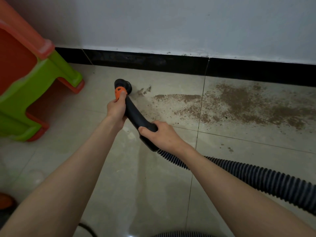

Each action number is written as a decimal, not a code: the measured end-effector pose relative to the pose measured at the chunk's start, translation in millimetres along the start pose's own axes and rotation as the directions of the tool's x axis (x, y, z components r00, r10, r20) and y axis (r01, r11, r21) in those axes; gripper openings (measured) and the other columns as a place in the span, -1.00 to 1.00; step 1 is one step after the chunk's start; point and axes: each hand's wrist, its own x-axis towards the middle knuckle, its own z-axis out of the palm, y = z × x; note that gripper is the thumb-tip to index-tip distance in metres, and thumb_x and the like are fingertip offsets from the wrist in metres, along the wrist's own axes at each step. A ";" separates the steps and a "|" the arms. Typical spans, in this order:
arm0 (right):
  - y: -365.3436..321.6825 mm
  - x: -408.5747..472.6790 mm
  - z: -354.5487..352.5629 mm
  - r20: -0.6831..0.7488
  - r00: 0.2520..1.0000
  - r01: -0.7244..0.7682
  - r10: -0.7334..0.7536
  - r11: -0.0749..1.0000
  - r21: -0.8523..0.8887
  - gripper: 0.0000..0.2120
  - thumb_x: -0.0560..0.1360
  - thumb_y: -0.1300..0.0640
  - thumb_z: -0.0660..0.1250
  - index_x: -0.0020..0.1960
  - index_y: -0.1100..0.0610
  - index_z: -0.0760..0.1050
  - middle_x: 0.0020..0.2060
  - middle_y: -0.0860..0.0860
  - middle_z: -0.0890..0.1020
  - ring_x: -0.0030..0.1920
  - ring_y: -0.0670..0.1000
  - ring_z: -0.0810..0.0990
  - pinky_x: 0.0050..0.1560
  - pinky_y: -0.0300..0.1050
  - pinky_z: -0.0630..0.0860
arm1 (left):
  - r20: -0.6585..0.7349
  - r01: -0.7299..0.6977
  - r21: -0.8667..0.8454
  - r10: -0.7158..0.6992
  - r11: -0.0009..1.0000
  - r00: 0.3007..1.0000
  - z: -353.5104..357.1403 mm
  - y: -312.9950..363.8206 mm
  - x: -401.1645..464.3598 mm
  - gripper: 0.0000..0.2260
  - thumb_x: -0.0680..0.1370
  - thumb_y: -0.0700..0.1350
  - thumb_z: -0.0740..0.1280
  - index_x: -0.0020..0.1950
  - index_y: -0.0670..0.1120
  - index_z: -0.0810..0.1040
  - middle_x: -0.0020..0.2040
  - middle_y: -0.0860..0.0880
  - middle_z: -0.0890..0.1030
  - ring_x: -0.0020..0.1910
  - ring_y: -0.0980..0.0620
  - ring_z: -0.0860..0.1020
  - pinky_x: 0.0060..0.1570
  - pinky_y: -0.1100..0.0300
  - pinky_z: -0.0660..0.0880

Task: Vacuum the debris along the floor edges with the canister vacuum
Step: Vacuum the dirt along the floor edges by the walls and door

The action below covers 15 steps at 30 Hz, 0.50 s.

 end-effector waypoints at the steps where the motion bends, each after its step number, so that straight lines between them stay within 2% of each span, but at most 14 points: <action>1: -0.5 1.0 2.9 0.007 1.000 -0.004 0.004 1.000 -0.005 -0.65 0.50 -0.18 0.31 0.04 0.11 0.50 -0.12 0.03 0.62 -0.13 0.03 0.63 -0.10 -0.04 0.59 | -0.003 0.007 -0.006 -0.007 1.000 1.000 -3.6 -1.7 1.4 -0.64 0.59 0.06 0.27 0.21 -0.20 0.40 -0.10 -0.04 0.52 -0.08 0.01 0.53 -0.11 0.17 0.49; 7: 5.7 0.2 -2.4 0.004 1.000 0.004 -0.004 0.993 -0.116 -0.65 0.50 -0.19 0.31 0.01 0.10 0.49 -0.16 0.02 0.61 -0.17 0.03 0.62 -0.15 -0.04 0.57 | 0.043 0.050 -0.037 -0.048 0.998 0.998 -0.9 -13.7 1.6 -0.66 0.59 0.08 0.25 0.15 -0.18 0.38 -0.09 -0.05 0.53 -0.12 0.04 0.53 -0.26 0.22 0.48; 10: 12.2 -6.4 -15.1 -0.015 1.000 -0.010 0.007 0.985 -0.170 -0.63 0.49 -0.20 0.30 0.02 0.10 0.50 -0.16 0.02 0.62 -0.17 0.03 0.62 -0.12 0.01 0.59 | 0.089 0.063 -0.039 -0.060 0.997 0.994 10.2 -19.4 -3.2 -0.63 0.60 0.09 0.23 0.18 -0.20 0.39 -0.07 -0.06 0.55 -0.10 0.04 0.54 -0.26 0.23 0.49; 15: 16.8 -16.4 -34.6 -0.063 0.998 -0.028 0.016 0.980 -0.195 -0.64 0.50 -0.19 0.29 0.03 0.11 0.48 -0.18 0.00 0.59 -0.17 0.01 0.61 -0.15 -0.04 0.56 | 0.138 0.068 -0.028 -0.063 0.997 0.988 36.1 -18.9 -12.4 -0.59 0.60 0.08 0.23 0.25 -0.23 0.38 -0.06 -0.06 0.54 -0.10 0.04 0.53 -0.27 0.24 0.48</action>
